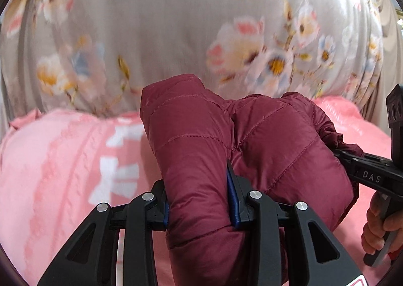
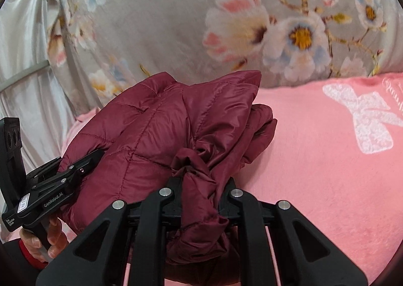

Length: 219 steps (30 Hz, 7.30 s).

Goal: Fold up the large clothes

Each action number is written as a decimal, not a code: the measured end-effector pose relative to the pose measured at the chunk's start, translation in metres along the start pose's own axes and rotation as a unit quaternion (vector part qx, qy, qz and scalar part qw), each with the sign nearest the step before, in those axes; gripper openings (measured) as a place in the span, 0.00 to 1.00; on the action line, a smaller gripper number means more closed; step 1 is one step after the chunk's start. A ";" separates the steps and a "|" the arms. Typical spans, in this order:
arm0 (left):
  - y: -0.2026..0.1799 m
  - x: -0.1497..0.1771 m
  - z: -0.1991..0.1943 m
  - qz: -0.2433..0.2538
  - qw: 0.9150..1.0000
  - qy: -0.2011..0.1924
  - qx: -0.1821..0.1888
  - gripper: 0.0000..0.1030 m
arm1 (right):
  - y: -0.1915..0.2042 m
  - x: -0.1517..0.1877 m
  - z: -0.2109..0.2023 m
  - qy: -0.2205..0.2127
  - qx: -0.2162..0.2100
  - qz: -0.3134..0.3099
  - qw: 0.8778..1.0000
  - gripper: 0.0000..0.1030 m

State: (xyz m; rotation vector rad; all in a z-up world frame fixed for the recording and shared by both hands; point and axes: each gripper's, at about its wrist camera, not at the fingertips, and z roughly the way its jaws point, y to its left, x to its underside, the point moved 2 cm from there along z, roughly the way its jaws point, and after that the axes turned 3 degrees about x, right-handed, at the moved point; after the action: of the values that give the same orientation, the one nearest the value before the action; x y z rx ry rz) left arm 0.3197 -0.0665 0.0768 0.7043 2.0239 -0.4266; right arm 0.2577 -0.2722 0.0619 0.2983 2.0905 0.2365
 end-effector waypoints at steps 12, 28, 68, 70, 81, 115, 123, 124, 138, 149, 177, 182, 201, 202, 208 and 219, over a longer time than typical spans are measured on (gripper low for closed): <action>0.018 0.028 0.026 -0.038 0.997 0.067 -0.026 0.48 | -0.026 0.027 0.030 0.094 0.008 0.057 0.994 0.20; 0.024 0.016 -0.037 -0.146 0.969 0.160 -0.118 0.76 | 0.002 0.002 -0.057 0.087 0.117 0.000 0.989 0.22; -0.017 0.058 0.028 -0.129 0.952 0.150 -0.234 0.86 | 0.011 0.053 0.014 0.127 0.197 -0.023 0.972 0.31; -0.017 0.058 0.029 -0.130 0.952 0.150 -0.233 0.86 | 0.012 0.053 0.015 0.128 0.198 -0.026 0.971 0.31; -0.016 0.058 0.029 -0.128 0.952 0.150 -0.234 0.86 | 0.013 0.053 0.016 0.130 0.201 -0.031 0.970 0.31; -0.014 0.066 -0.015 -0.114 0.961 0.127 -0.219 0.86 | -0.008 0.049 -0.035 0.069 0.162 0.020 0.984 0.34; -0.012 0.083 -0.043 -0.116 0.963 0.132 -0.205 0.86 | 0.012 0.056 -0.031 0.111 0.129 -0.040 0.985 0.11; -0.011 0.086 -0.042 -0.116 0.962 0.135 -0.207 0.87 | 0.010 0.062 -0.025 0.122 0.132 -0.042 0.983 0.11; -0.015 0.107 -0.058 -0.134 0.951 0.151 -0.234 0.87 | 0.005 0.095 -0.066 0.118 0.182 -0.048 0.975 0.22; -0.077 0.137 -0.117 -0.120 0.957 0.145 -0.219 0.88 | 0.030 0.140 -0.158 0.070 0.195 -0.062 0.976 0.85; -0.128 0.161 -0.164 -0.085 0.962 0.127 -0.228 0.88 | 0.049 0.172 -0.203 0.064 0.200 -0.063 0.976 0.95; -0.127 0.162 -0.164 -0.087 0.961 0.128 -0.228 0.88 | 0.049 0.172 -0.202 0.067 0.193 -0.062 0.977 0.95; -0.127 0.161 -0.166 -0.090 0.962 0.123 -0.228 0.85 | 0.050 0.171 -0.201 0.069 0.191 -0.062 0.977 0.95; -0.127 0.161 -0.166 -0.091 0.962 0.124 -0.228 0.85 | 0.050 0.171 -0.201 0.069 0.191 -0.062 0.977 0.95; -0.128 0.161 -0.167 -0.091 0.962 0.123 -0.228 0.84 | 0.050 0.171 -0.201 0.069 0.190 -0.062 0.977 0.95; -0.128 0.161 -0.167 -0.092 0.962 0.123 -0.227 0.84 | 0.050 0.171 -0.200 0.069 0.190 -0.064 0.977 0.95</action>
State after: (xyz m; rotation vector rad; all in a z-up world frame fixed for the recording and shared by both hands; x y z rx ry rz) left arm 0.0629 -0.0244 0.0275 0.2955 2.3198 0.0335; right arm 0.0063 -0.1817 0.0391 0.3821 2.2762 -0.2303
